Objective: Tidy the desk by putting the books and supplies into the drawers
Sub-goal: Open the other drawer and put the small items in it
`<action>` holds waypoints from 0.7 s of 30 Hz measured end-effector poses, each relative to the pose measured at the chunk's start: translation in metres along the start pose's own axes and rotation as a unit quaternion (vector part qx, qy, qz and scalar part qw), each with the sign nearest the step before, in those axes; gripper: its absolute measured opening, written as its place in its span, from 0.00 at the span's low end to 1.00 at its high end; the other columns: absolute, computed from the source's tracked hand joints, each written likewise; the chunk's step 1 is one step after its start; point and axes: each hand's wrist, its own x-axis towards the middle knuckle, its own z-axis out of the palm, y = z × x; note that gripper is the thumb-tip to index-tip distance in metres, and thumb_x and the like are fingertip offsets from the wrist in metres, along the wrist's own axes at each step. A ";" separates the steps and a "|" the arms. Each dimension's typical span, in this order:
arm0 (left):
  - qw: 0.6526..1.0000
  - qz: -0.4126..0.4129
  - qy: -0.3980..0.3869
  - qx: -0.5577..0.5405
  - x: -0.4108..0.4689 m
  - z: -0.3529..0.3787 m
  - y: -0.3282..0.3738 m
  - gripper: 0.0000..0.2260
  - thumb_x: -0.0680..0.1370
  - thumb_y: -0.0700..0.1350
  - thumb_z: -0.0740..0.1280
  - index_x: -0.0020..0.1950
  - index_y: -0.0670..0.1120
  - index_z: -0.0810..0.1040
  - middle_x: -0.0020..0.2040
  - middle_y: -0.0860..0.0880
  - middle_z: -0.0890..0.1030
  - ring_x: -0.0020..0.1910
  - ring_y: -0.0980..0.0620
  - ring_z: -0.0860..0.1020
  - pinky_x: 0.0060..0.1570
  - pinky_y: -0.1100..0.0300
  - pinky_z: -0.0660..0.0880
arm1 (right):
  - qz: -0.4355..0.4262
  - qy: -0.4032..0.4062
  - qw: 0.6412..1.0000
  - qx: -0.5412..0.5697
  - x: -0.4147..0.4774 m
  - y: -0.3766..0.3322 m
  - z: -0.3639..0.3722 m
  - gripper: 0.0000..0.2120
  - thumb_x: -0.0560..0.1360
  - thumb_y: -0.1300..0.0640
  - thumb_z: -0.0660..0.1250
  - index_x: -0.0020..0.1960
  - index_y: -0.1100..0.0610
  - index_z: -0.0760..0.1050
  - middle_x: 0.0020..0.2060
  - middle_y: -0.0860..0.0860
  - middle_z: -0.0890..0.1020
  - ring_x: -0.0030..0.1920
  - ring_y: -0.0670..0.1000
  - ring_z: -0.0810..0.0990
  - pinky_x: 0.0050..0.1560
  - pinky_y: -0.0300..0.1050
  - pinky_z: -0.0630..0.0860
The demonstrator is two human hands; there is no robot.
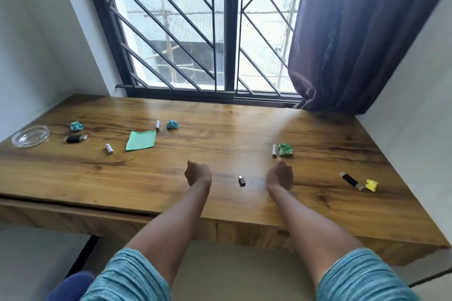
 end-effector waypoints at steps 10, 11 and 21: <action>0.999 -0.008 0.034 0.039 0.081 0.027 0.033 0.16 0.80 0.35 0.55 0.67 0.38 0.72 0.65 0.38 0.75 0.65 0.41 0.73 0.62 0.54 0.70 | -0.109 -0.043 0.979 -0.169 0.088 -0.040 0.069 0.16 0.79 0.63 0.53 0.59 0.64 0.77 0.56 0.61 0.78 0.58 0.61 0.78 0.56 0.50 0.75; 0.998 -0.007 0.041 0.039 0.088 0.029 0.039 0.16 0.80 0.35 0.55 0.67 0.38 0.72 0.65 0.38 0.75 0.65 0.41 0.73 0.62 0.54 0.70 | -0.094 -0.038 0.980 -0.169 0.092 -0.042 0.075 0.17 0.78 0.66 0.53 0.59 0.63 0.77 0.57 0.61 0.77 0.58 0.60 0.78 0.56 0.50 0.75; 0.993 -0.014 0.113 -0.006 0.151 -0.010 0.053 0.16 0.80 0.35 0.56 0.66 0.44 0.75 0.64 0.42 0.77 0.63 0.44 0.75 0.59 0.56 0.72 | 0.005 -0.073 0.979 -0.189 0.098 -0.083 0.134 0.19 0.77 0.66 0.50 0.66 0.71 0.66 0.62 0.64 0.69 0.63 0.65 0.69 0.61 0.58 0.69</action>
